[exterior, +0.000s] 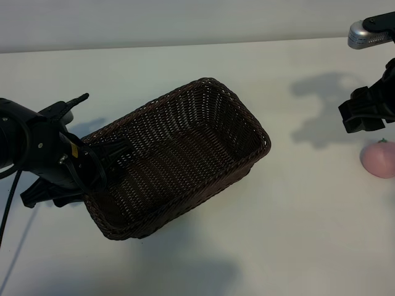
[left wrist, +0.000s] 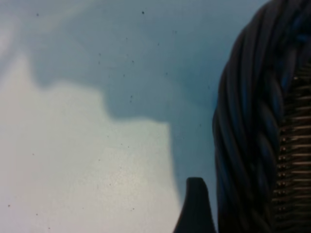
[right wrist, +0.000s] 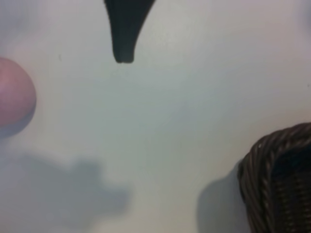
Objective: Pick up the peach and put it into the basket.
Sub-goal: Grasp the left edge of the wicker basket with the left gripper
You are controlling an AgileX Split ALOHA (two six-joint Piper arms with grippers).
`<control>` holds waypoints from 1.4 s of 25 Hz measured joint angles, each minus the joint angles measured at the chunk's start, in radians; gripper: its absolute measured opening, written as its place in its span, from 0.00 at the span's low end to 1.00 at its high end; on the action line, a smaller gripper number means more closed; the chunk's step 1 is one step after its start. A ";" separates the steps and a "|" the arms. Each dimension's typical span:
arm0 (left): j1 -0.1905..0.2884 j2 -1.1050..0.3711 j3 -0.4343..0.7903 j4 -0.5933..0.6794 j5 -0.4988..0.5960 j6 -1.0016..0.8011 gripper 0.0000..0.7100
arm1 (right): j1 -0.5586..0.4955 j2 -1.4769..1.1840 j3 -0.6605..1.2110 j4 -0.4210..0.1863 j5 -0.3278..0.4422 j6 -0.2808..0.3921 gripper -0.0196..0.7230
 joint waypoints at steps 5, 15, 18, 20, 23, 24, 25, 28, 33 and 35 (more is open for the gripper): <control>-0.002 0.034 0.000 0.001 0.000 -0.010 0.81 | 0.000 0.000 0.000 0.000 0.004 0.000 0.83; -0.002 0.048 0.000 0.016 -0.007 -0.012 0.81 | 0.000 0.000 0.000 0.000 0.011 -0.001 0.83; -0.002 0.048 0.000 0.029 0.000 -0.012 0.81 | 0.000 0.000 0.000 0.000 0.014 -0.001 0.83; -0.002 0.048 0.000 0.033 0.002 -0.012 0.81 | 0.000 0.000 0.000 0.000 0.016 0.000 0.83; -0.002 0.048 0.000 0.041 0.004 -0.012 0.81 | 0.000 0.000 0.000 0.000 0.020 0.000 0.83; -0.002 0.048 0.000 0.045 0.005 -0.012 0.81 | 0.000 0.000 0.000 0.000 0.022 0.000 0.83; -0.002 0.048 0.000 0.049 0.007 -0.012 0.81 | 0.000 0.000 0.000 0.000 0.024 0.000 0.83; -0.002 0.060 0.000 0.053 0.007 -0.012 0.81 | 0.000 0.000 0.000 0.000 0.026 0.000 0.83; -0.002 0.092 0.000 0.053 0.007 -0.012 0.81 | 0.000 0.000 0.000 0.001 0.028 -0.001 0.83; -0.002 0.094 0.000 0.054 0.003 -0.012 0.81 | 0.000 0.000 0.000 0.001 0.028 -0.001 0.83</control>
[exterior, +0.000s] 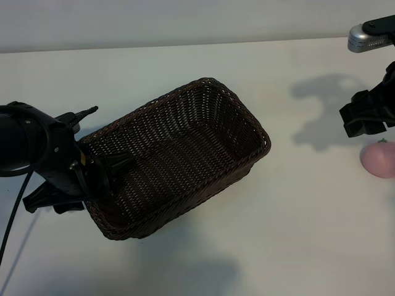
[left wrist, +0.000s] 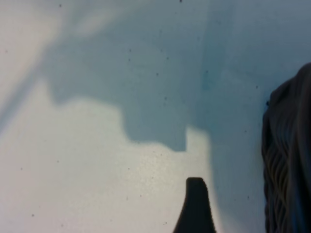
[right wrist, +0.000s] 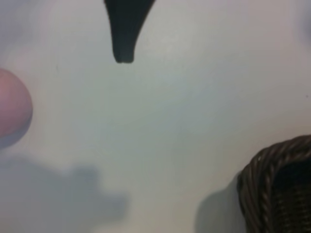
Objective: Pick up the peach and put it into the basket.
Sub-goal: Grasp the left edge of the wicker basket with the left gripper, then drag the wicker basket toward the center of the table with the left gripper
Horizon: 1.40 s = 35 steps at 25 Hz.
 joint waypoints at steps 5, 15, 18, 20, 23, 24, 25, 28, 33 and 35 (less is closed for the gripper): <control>0.000 0.000 0.000 0.000 -0.014 0.000 0.77 | 0.000 0.000 0.000 0.000 0.000 0.000 0.83; 0.000 0.000 0.001 0.006 -0.042 -0.011 0.35 | 0.000 0.000 0.000 0.000 0.000 0.001 0.83; 0.000 0.000 0.001 0.008 -0.043 -0.011 0.35 | 0.000 0.000 0.000 0.000 0.000 0.001 0.83; 0.000 0.000 0.001 0.009 -0.044 -0.011 0.35 | 0.000 0.000 0.000 0.000 0.000 0.001 0.83; 0.000 0.000 0.001 0.010 -0.047 -0.011 0.35 | 0.000 0.000 0.000 0.000 0.000 0.000 0.83; 0.000 0.000 0.001 0.010 -0.050 -0.011 0.35 | 0.000 0.000 0.000 0.000 0.000 0.000 0.83; 0.000 0.000 0.001 0.010 -0.052 -0.011 0.35 | 0.000 0.000 0.000 0.000 0.000 0.000 0.83; 0.000 0.000 0.001 0.010 -0.060 -0.011 0.34 | 0.000 0.000 0.000 0.000 0.000 0.000 0.83; 0.000 -0.017 0.001 0.010 -0.087 -0.011 0.27 | 0.000 0.000 0.000 0.000 0.000 0.000 0.83; 0.000 -0.028 0.001 0.006 -0.098 -0.009 0.25 | 0.000 0.000 0.000 0.000 0.000 0.000 0.83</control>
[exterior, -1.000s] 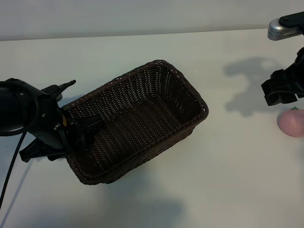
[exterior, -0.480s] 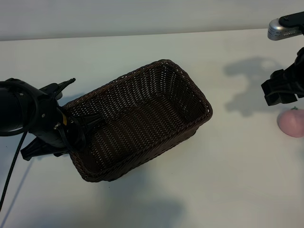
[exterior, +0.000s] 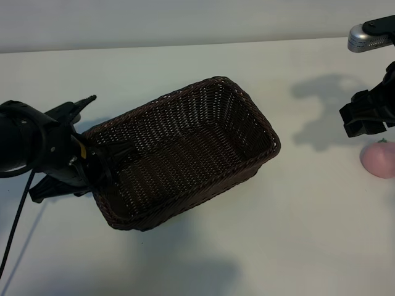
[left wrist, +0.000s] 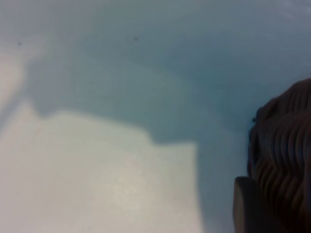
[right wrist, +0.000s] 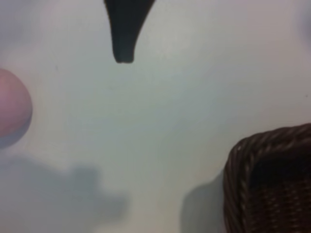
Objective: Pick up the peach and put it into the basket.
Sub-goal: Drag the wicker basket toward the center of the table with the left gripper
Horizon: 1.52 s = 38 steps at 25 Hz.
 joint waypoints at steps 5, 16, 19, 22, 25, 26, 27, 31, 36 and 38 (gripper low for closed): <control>0.000 -0.021 0.001 -0.051 -0.042 0.035 0.22 | 0.000 0.000 0.000 0.000 0.000 0.000 0.83; 0.000 -0.035 0.008 -0.165 -0.113 0.174 0.22 | 0.000 0.000 0.000 0.000 0.000 0.000 0.83; 0.000 -0.056 0.009 -0.176 -0.125 0.179 0.22 | 0.000 0.000 0.000 0.000 0.000 0.000 0.83; 0.008 -0.087 0.009 -0.186 -0.141 0.180 0.22 | 0.000 0.000 0.000 0.000 0.000 0.000 0.83; 0.025 -0.110 0.009 -0.187 -0.140 0.185 0.22 | 0.000 0.000 0.000 0.001 0.000 0.000 0.83; 0.028 -0.116 0.009 -0.187 -0.140 0.189 0.22 | 0.000 0.000 0.000 0.001 0.000 0.000 0.83; 0.028 -0.122 0.009 -0.187 -0.140 0.194 0.22 | 0.000 0.000 0.000 0.001 0.000 0.000 0.83; 0.039 -0.135 0.009 -0.188 -0.133 0.237 0.22 | 0.000 0.000 0.000 0.001 0.000 0.000 0.82; 0.114 -0.135 -0.010 -0.187 -0.047 0.367 0.22 | 0.000 0.000 0.000 0.001 0.000 0.000 0.82; 0.135 -0.135 -0.048 -0.187 0.014 0.436 0.22 | 0.000 0.000 0.000 0.001 0.000 0.000 0.82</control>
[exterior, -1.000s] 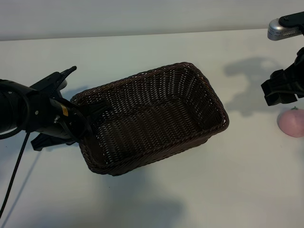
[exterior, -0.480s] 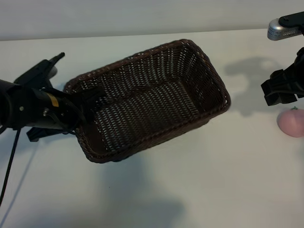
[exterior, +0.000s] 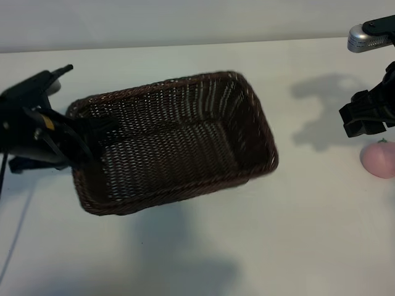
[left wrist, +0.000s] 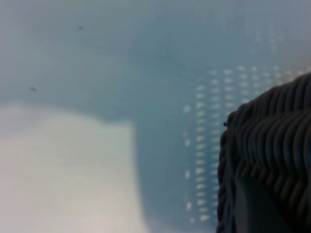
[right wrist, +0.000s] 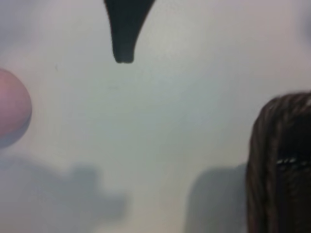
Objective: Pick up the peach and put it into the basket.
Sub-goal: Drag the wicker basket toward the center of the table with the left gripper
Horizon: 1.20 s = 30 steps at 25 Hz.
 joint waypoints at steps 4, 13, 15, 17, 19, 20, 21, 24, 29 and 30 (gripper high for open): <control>0.022 0.000 -0.095 -0.054 0.040 0.139 0.22 | 0.000 0.000 0.000 0.000 0.000 0.000 0.82; 0.023 0.090 -0.220 -0.118 0.061 0.248 0.22 | 0.000 0.000 0.000 0.000 0.003 0.000 0.82; 0.023 0.126 -0.243 -0.146 0.061 0.271 0.22 | 0.000 0.000 0.000 0.000 0.003 0.000 0.82; 0.023 0.166 -0.275 -0.182 0.060 0.300 0.22 | 0.000 0.000 0.000 0.000 0.003 0.000 0.82; 0.023 0.210 -0.312 -0.218 0.060 0.333 0.22 | 0.000 0.000 0.000 0.000 0.003 0.000 0.82; 0.023 0.232 -0.333 -0.232 0.061 0.347 0.22 | 0.000 0.000 0.000 0.000 0.003 0.000 0.82; 0.021 0.251 -0.354 -0.246 0.062 0.358 0.22 | 0.000 0.000 0.000 0.000 0.003 0.000 0.82; 0.004 0.315 -0.411 -0.265 0.072 0.383 0.22 | 0.000 0.000 0.000 0.000 0.003 0.000 0.82; -0.023 0.403 -0.480 -0.266 0.091 0.402 0.22 | 0.000 0.000 0.000 0.000 0.003 0.000 0.82; -0.026 0.415 -0.488 -0.269 0.090 0.403 0.22 | 0.000 0.000 0.000 0.000 0.003 0.000 0.82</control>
